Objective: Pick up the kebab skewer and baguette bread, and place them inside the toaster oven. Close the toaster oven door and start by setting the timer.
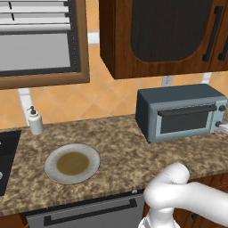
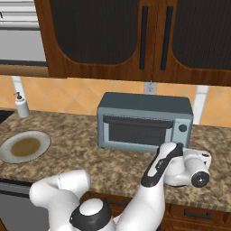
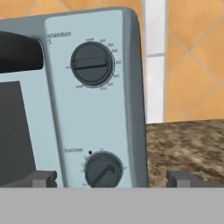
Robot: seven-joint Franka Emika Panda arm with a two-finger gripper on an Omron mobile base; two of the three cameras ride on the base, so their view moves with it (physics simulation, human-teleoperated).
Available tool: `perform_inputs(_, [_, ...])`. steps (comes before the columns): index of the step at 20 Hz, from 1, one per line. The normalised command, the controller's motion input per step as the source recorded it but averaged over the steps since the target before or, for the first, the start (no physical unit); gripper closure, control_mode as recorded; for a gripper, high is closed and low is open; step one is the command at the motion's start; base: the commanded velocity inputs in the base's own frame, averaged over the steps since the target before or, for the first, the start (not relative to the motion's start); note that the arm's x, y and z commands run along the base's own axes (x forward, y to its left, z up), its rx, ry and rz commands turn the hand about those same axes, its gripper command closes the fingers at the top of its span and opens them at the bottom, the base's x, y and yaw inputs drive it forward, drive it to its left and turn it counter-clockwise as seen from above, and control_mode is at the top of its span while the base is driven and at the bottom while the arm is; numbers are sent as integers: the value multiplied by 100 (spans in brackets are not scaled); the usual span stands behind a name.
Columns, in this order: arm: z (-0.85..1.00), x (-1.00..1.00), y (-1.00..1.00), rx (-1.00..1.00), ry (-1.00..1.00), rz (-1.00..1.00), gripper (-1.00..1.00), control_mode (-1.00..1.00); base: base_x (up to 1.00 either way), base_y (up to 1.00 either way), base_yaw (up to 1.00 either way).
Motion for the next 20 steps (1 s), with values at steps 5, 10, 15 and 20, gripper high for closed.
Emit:
perform_inputs(5, [-14,0,22,0,0,0,-100,-100,0,0,0])
perform_inputs(10, [-1,19,8,0,0,0,-100,-100,0,0,0])
perform_inputs(15, [-1,30,0,0,0,0,-100,-100,0,0,0])
perform_inputs(20, [-6,3,0,0,0,0,-100,-100,0,0,0])
